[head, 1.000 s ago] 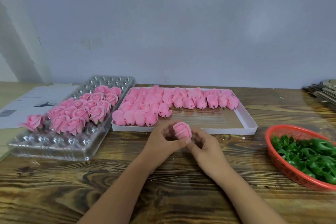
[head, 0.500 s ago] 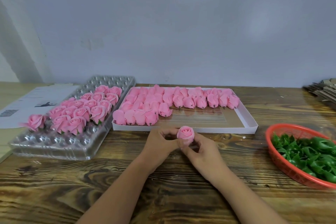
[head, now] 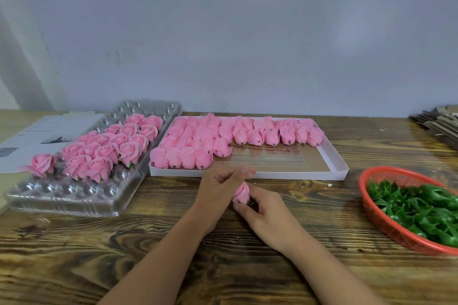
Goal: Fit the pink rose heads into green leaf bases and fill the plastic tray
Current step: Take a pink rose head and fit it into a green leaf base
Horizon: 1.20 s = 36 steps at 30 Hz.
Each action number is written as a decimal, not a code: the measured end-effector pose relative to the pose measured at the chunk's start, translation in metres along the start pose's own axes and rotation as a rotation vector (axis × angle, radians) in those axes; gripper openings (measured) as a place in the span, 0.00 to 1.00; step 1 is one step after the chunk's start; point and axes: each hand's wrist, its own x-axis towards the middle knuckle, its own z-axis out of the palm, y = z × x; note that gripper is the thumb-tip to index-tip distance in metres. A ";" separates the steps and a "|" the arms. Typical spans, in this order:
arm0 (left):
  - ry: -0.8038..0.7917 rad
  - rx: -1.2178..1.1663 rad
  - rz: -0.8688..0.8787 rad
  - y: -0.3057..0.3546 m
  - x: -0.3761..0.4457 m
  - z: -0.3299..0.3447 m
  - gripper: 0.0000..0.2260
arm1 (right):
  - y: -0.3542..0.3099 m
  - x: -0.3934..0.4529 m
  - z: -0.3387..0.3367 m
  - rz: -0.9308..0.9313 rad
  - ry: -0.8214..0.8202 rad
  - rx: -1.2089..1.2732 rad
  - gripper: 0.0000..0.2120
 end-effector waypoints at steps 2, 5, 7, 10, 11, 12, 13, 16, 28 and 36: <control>-0.008 0.023 0.016 -0.004 -0.001 0.001 0.07 | 0.001 0.000 0.001 -0.008 0.006 -0.029 0.05; -0.016 0.066 0.001 -0.009 -0.002 0.002 0.08 | 0.000 -0.001 0.002 -0.015 0.027 -0.063 0.09; -0.057 0.083 0.004 -0.011 -0.003 0.002 0.06 | 0.000 -0.001 0.001 -0.009 0.025 -0.049 0.04; -0.102 0.151 -0.011 -0.011 -0.003 0.002 0.09 | -0.001 -0.003 0.000 -0.002 0.028 -0.029 0.07; -0.120 0.170 -0.025 -0.011 -0.003 0.002 0.10 | -0.001 -0.003 0.000 -0.002 0.032 -0.030 0.10; -0.130 0.178 -0.043 -0.009 -0.003 0.002 0.11 | -0.001 -0.003 0.000 -0.003 0.034 -0.026 0.11; -0.148 0.184 -0.066 -0.009 -0.003 0.002 0.13 | -0.001 -0.003 0.000 -0.002 0.037 -0.027 0.12; -0.203 0.199 -0.120 -0.009 -0.003 0.000 0.17 | 0.000 -0.003 -0.002 -0.012 0.075 0.035 0.12; -0.053 -0.016 -0.062 -0.002 -0.001 -0.005 0.11 | 0.001 -0.003 0.002 -0.011 0.041 -0.027 0.06; -0.178 0.006 -0.085 -0.003 -0.003 -0.005 0.15 | -0.003 -0.002 -0.002 -0.007 0.077 0.084 0.12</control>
